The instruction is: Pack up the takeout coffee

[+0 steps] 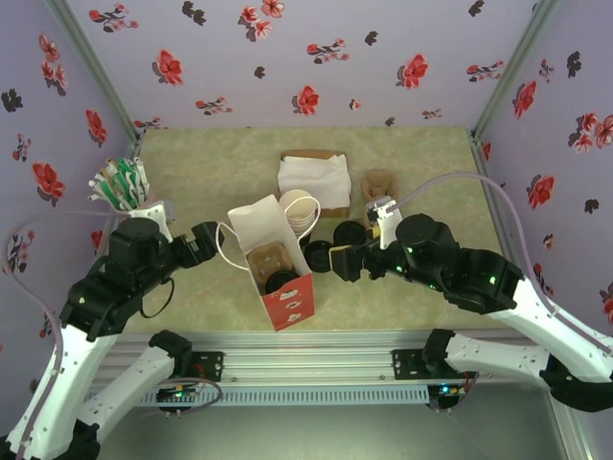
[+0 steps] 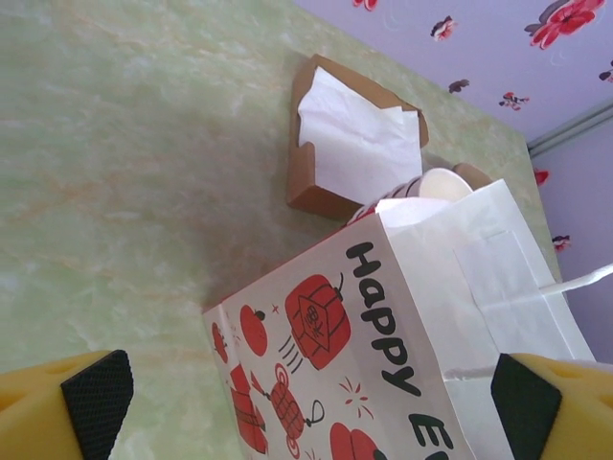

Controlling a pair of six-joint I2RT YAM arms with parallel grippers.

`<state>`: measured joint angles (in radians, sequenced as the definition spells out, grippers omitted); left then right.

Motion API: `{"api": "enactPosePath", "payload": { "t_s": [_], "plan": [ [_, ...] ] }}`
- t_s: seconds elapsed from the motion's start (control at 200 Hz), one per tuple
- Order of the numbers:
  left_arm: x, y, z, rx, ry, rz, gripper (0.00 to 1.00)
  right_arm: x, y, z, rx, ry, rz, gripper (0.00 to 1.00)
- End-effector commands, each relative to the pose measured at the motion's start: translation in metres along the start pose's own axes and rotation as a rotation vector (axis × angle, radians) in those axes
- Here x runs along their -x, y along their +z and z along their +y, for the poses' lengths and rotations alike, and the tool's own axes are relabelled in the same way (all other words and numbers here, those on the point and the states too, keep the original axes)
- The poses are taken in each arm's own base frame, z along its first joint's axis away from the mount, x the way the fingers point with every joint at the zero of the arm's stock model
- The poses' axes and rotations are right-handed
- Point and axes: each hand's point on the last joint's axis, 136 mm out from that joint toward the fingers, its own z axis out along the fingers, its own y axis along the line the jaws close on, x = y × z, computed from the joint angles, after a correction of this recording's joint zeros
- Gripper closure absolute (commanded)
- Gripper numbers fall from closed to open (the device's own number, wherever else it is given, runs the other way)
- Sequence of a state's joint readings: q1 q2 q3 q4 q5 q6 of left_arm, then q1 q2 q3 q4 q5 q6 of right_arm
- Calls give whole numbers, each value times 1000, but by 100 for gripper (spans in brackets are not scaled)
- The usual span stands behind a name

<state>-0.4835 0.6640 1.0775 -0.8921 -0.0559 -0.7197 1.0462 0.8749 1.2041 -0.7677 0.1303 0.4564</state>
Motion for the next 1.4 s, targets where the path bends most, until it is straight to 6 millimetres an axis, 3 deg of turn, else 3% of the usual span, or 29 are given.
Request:
{"api": "enactPosePath", "payload": {
  "t_s": [0.0, 0.195, 0.355, 0.54, 0.74, 0.86, 1.11, 1.275, 1.395],
  "plan": [
    [18, -4, 2, 57, 49, -42, 1, 18, -1, 5, 13, 13, -30, 1],
    [50, 3, -10, 104, 106, -71, 1, 44, 7, 3, -7, 25, -21, 1],
    [83, 3, -11, 185, 151, -75, 1, 79, 15, -11, -11, 99, -34, 1],
    [119, 7, 10, 310, 144, -78, 1, 116, 44, -34, 38, 211, -22, 1],
    [152, 8, 48, 455, 99, -80, 3, 133, 77, -64, 49, 281, 1, 6],
    [161, 14, 70, 521, 76, -54, 12, 133, 93, -81, 67, 325, 29, 16],
    [170, 21, 99, 603, 38, -2, 32, 107, 117, -107, 65, 353, 86, 31],
    [176, 23, 115, 650, 20, 40, 46, 86, 129, -118, 73, 386, 114, 34],
    [174, 29, 125, 681, 20, 84, 50, 73, 138, -125, 67, 406, 139, 35]
  ]
}}
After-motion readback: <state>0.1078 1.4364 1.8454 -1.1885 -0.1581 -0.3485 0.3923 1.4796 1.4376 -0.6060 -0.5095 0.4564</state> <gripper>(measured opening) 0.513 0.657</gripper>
